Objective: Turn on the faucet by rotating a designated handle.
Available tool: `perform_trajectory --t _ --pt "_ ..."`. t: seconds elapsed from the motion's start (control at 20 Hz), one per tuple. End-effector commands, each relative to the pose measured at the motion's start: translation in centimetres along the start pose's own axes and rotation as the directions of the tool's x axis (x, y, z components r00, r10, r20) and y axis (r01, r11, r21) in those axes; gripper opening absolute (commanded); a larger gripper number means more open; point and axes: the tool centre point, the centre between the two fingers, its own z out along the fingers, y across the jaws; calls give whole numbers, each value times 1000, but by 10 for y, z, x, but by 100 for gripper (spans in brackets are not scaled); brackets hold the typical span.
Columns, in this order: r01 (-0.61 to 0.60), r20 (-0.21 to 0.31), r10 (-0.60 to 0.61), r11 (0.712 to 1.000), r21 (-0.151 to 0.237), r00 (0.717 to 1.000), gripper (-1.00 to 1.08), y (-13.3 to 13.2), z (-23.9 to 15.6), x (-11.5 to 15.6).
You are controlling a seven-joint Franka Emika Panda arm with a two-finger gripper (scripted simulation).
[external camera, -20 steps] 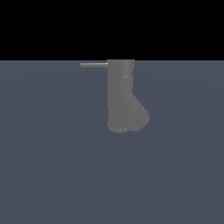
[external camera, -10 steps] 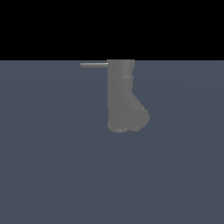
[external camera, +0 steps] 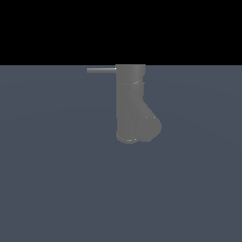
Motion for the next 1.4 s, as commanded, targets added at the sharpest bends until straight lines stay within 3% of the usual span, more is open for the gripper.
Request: perform_trajectory --t 0.0,0.3,0.65,1.0,1.35 --pt "-60 -2 60 998 1 998 -100 -9 6 12" --pt "-199 -5 199 980 2 980 -100 -32 22 39" --pt "-357 -10 357 934 3 934 -100 -58 45 69" --pt "-504 -16 504 864 6 864 -100 -84 73 97" --pt "-637 -22 637 770 10 770 -100 -111 106 123"
